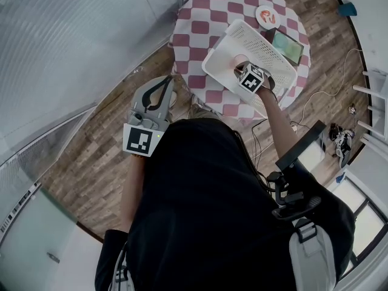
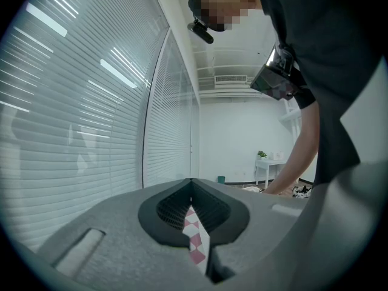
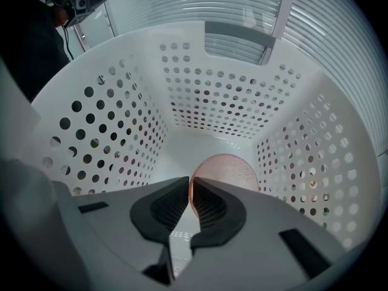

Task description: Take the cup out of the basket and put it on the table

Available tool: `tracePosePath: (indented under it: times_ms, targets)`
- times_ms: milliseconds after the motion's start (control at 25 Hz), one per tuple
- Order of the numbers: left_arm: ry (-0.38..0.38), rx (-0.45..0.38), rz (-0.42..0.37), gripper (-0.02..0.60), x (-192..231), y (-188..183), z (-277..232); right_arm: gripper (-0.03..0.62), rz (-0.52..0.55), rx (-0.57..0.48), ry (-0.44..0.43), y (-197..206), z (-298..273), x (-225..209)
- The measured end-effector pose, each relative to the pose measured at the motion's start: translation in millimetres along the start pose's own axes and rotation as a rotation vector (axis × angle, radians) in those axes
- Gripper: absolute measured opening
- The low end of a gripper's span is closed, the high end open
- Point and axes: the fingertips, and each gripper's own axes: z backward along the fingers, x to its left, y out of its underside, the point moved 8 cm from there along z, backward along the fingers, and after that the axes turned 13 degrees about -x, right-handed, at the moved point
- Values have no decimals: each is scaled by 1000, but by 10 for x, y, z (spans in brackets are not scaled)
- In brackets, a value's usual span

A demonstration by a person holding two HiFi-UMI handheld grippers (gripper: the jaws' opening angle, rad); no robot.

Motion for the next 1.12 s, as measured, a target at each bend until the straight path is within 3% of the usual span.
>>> tracePosePath:
  times_ms: [1120]
  targets:
    - [29,-9,-7,6,-13,19,-72,29,-77,-63,24,-36,119,-25]
